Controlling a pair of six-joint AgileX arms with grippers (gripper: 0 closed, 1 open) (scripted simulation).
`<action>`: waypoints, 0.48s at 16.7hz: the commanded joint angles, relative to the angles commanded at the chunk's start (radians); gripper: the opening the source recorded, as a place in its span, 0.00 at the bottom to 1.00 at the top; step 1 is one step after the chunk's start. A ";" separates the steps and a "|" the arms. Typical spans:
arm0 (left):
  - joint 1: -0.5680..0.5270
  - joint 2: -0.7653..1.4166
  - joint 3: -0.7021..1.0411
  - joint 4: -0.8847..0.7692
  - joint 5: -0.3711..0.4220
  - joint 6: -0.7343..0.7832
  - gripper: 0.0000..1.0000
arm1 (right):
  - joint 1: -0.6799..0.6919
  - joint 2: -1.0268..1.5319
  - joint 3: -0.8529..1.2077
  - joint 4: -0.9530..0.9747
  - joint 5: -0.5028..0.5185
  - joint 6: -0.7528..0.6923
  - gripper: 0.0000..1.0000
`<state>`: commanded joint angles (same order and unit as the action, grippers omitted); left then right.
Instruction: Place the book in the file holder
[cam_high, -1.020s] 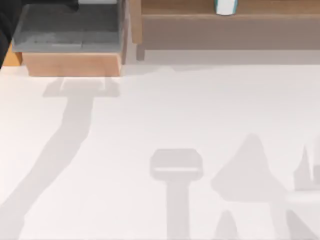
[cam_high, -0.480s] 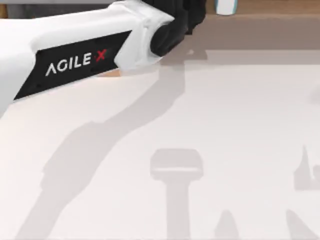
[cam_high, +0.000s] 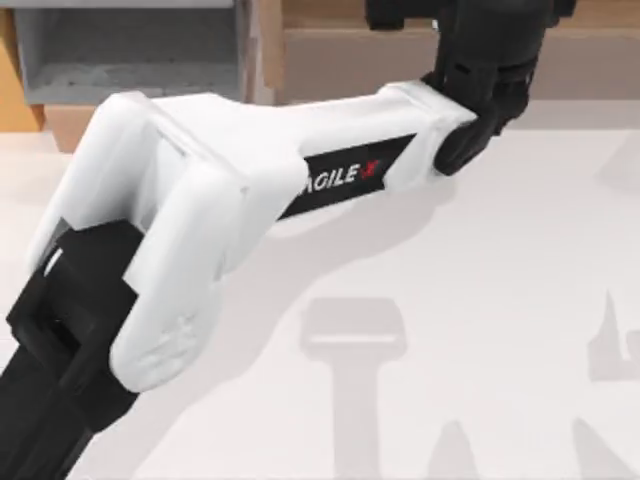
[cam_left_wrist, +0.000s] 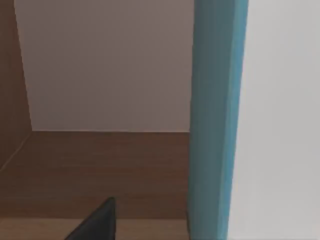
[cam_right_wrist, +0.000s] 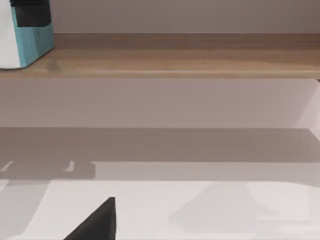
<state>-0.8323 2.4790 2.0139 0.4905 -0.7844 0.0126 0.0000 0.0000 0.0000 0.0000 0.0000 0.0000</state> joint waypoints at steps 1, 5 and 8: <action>-0.002 0.013 0.011 0.002 -0.003 0.000 1.00 | 0.000 0.000 0.000 0.000 0.000 0.000 1.00; -0.003 0.017 0.015 0.002 -0.004 0.000 1.00 | 0.000 0.000 0.000 0.000 0.000 0.000 1.00; 0.004 0.023 0.026 -0.005 0.001 -0.001 1.00 | 0.000 0.000 0.000 0.000 0.000 0.000 1.00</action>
<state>-0.8288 2.5016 2.0398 0.4858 -0.7837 0.0117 0.0000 0.0000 0.0000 0.0000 0.0000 0.0000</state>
